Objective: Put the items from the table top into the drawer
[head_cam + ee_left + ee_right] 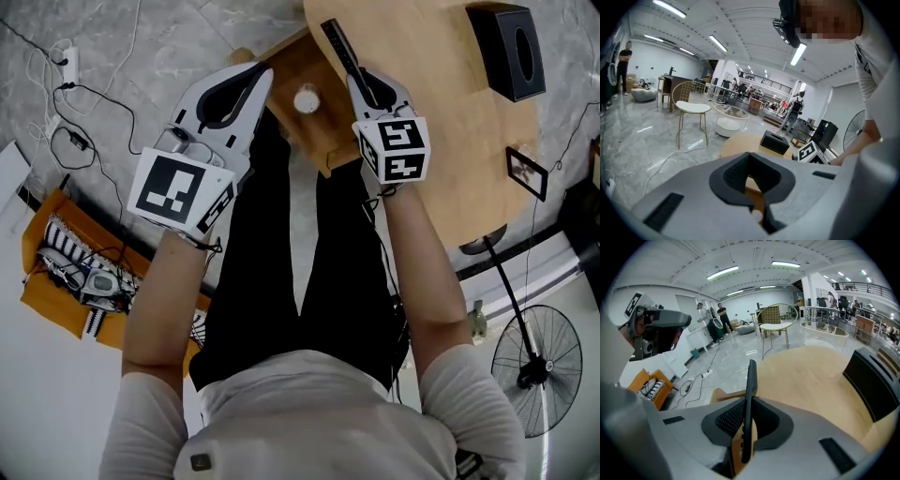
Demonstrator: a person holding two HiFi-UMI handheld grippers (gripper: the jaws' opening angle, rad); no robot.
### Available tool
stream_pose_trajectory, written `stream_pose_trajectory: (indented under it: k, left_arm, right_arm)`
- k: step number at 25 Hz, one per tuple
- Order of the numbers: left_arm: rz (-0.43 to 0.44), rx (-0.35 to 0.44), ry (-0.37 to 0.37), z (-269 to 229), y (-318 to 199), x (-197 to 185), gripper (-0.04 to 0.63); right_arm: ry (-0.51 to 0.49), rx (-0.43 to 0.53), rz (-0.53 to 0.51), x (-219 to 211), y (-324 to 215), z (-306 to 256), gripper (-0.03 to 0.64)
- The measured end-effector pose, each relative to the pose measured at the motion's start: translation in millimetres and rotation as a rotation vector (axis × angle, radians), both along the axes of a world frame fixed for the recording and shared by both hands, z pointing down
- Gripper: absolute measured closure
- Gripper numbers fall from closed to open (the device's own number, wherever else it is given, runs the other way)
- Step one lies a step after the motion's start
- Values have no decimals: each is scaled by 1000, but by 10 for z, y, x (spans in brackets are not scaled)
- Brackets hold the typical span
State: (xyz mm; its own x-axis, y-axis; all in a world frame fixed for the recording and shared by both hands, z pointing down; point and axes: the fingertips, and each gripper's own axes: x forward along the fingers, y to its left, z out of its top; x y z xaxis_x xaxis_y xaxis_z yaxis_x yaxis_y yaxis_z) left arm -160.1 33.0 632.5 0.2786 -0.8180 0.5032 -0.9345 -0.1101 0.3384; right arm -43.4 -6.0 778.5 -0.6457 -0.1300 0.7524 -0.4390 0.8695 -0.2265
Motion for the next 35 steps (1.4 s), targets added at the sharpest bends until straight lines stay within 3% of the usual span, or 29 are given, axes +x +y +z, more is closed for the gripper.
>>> stream_pose_trajectory:
  k: [6, 15, 21, 27, 35]
  left_arm:
    - [-40, -19, 17, 222, 286, -141, 586]
    - [-54, -34, 46, 485, 417, -126, 586]
    - [-51, -49, 56, 624, 463, -107, 586]
    - [-46, -61, 66, 737, 492, -114, 586]
    - [-28, -66, 77, 761, 473, -89, 586]
  right_arm:
    - [23, -17, -68, -168, 373, 258, 552]
    - [101, -32, -119, -52, 676, 653, 552]
    - [175, -46, -119, 86, 807, 903, 552]
    - [250, 9, -147, 114, 872, 991, 551]
    - [285, -3, -107, 142, 893, 1041, 551]
